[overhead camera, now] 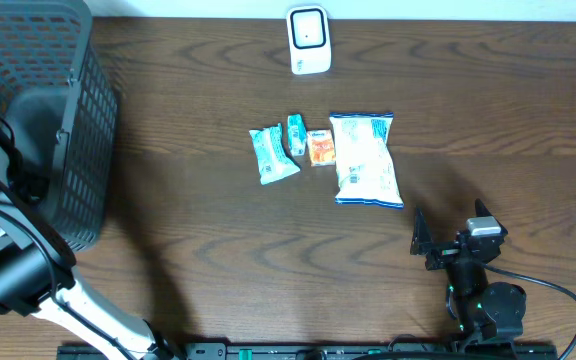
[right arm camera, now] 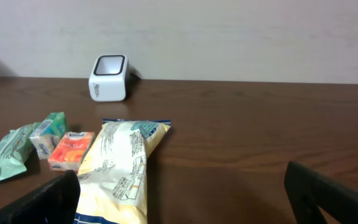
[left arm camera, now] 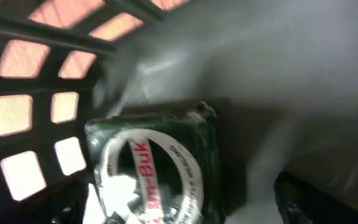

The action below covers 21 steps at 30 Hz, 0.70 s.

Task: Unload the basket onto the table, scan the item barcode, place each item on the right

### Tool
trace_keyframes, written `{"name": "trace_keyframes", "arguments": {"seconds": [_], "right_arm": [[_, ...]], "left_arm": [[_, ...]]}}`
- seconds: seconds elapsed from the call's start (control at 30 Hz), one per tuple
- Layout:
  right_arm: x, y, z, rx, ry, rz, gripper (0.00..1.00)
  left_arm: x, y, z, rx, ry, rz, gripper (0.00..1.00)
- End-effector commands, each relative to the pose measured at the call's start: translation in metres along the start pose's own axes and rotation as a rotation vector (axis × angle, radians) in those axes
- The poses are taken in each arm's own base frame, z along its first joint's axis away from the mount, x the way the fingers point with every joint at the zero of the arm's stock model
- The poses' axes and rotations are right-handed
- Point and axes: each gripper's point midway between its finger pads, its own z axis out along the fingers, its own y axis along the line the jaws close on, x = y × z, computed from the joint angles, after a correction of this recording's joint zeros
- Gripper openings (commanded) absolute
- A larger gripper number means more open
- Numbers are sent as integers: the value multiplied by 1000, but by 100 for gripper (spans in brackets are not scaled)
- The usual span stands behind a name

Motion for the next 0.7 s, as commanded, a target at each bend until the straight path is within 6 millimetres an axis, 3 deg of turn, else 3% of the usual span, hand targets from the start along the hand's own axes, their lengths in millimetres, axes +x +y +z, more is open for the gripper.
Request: {"name": "trace_keyframes", "arguments": {"seconds": [0.0, 0.37, 0.43, 0.67], "right_arm": [[1, 1, 0, -6, 0, 6, 99], [1, 1, 0, -6, 0, 6, 99], [1, 1, 0, -6, 0, 6, 99], [1, 1, 0, -6, 0, 6, 99]], "left_arm": [[6, 3, 15, -42, 31, 6, 100], [26, -19, 32, 42, 137, 27, 95], [29, -21, 32, 52, 150, 31, 90], [23, -18, 19, 73, 124, 166, 90]]}}
